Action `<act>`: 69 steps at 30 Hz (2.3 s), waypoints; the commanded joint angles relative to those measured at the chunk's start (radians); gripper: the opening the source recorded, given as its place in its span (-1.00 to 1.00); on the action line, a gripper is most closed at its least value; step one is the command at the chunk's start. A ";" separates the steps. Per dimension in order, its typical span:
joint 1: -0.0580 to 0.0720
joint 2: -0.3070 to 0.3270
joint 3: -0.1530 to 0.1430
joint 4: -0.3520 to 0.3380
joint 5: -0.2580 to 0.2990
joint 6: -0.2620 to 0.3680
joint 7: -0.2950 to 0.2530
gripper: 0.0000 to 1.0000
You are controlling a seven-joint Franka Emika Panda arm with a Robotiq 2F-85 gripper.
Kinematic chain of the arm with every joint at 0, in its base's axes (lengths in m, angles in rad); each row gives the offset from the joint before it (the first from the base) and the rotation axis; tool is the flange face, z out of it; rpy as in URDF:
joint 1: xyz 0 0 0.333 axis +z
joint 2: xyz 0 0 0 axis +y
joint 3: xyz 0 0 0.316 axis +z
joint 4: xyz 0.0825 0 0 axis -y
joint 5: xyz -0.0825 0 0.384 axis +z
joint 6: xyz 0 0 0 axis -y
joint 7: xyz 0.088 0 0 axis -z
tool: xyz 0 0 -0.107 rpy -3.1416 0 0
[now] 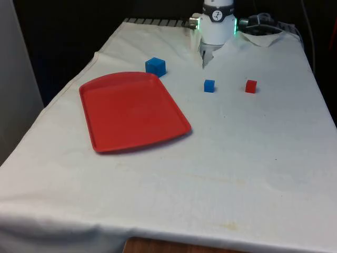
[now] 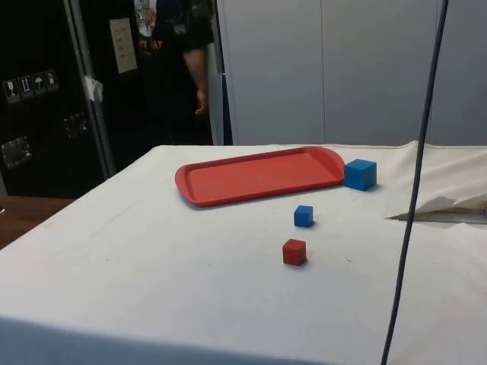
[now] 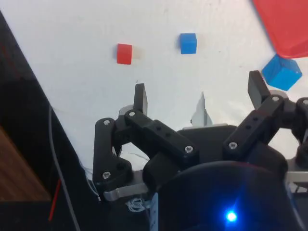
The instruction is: Pick up the largest block and place it onto the tray.
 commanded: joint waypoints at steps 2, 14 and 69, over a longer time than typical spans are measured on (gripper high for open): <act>0.002 -0.008 -0.001 -0.005 -0.016 -0.008 0.003 1.00; -0.008 -0.065 -0.003 -0.064 -0.080 -0.019 -0.016 1.00; -0.078 -0.153 -0.183 -0.352 -0.194 0.044 -0.212 1.00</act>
